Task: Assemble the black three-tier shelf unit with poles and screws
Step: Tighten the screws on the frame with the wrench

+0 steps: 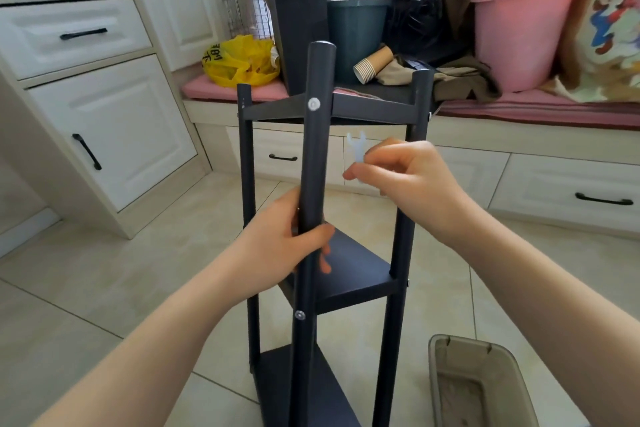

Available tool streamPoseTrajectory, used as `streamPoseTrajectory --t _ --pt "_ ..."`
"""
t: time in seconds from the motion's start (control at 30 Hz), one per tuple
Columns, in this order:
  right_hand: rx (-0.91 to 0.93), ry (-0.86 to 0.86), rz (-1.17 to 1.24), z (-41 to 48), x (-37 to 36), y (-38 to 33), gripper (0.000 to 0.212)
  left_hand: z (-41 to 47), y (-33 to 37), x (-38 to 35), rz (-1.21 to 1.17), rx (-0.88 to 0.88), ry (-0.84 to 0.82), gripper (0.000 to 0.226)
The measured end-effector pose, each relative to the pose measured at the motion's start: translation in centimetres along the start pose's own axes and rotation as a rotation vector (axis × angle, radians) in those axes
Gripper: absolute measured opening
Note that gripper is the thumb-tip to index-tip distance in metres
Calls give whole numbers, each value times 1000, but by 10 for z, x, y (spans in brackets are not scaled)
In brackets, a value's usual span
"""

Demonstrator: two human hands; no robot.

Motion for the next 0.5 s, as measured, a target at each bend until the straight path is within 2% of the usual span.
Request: streamPoseTrajectory --t 0.1,0.27,0.5 --pt "-7 -13 -64 -2 -12 1 14 -1 3 3 26 -28 25 11" --pt "-42 -24 -84 0 -19 1 25 -5 13 -4 25 -119 25 33" --pt "-81 40 -98 2 -10 6 44 -5 21 -12 -148 -106 -8 24"
Point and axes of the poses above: each hand's wrist, its own z-axis towards the middle knuckle, its own x-axis out of the back of the hand, y = z × x, the point moved 10 cm from there along z, towards the middle knuckle, and after that the axes turned 9 degrees about y, right-handed, at the moved point
